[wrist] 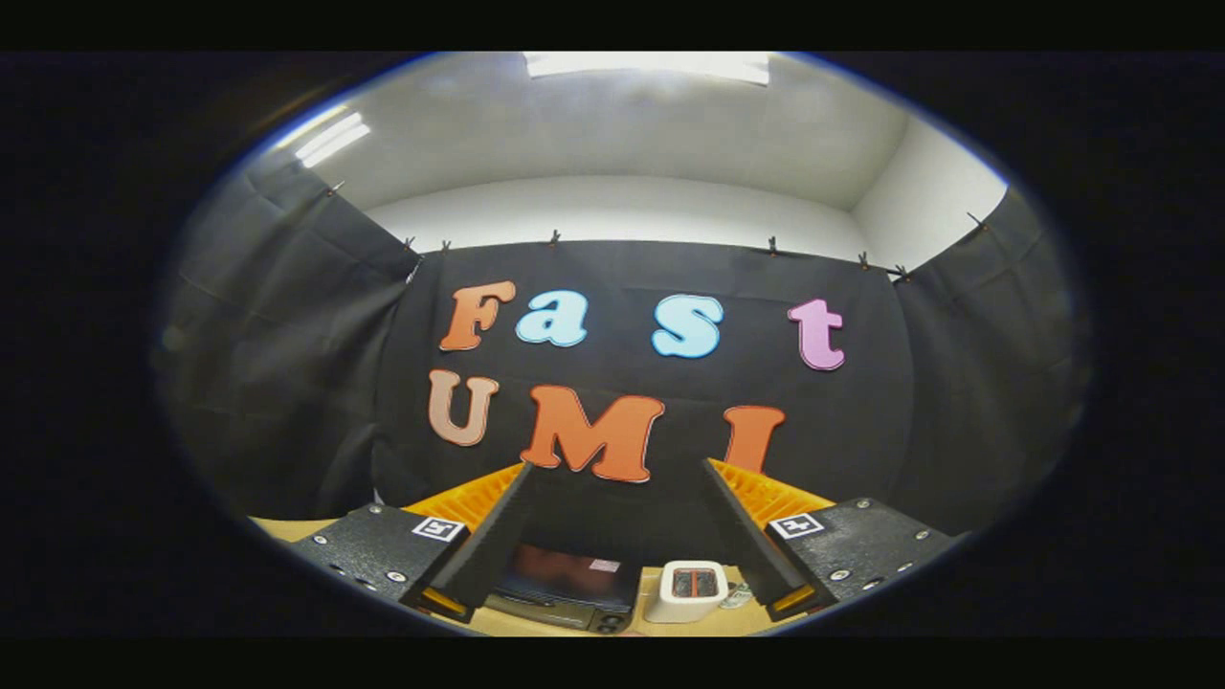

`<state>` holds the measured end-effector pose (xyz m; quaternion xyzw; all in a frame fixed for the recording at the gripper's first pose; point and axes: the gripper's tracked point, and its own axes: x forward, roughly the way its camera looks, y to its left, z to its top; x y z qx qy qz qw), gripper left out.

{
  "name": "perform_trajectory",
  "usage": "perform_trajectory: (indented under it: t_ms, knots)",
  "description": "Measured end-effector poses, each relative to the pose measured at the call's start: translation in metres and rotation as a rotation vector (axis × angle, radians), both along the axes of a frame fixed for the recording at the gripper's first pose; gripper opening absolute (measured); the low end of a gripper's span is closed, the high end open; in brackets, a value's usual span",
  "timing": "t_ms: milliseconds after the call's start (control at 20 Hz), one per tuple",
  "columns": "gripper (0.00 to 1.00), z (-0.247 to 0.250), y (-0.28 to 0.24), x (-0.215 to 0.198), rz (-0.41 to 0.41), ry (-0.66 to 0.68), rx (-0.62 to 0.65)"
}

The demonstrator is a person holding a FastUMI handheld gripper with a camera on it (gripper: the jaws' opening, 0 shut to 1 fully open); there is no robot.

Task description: Open the toaster oven, put the food inside, and close the toaster oven door.

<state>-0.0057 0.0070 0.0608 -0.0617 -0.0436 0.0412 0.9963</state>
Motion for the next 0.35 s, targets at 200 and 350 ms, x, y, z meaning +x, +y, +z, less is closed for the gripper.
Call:
perform_trajectory:
  t_ms: [200,350]
  knots:
    - [0.99,-0.0032,0.0014,-0.0018,0.008,0.006,-0.004]
    - [1.0,-0.0039,-0.001,-0.0027,0.005,0.013,-0.002]
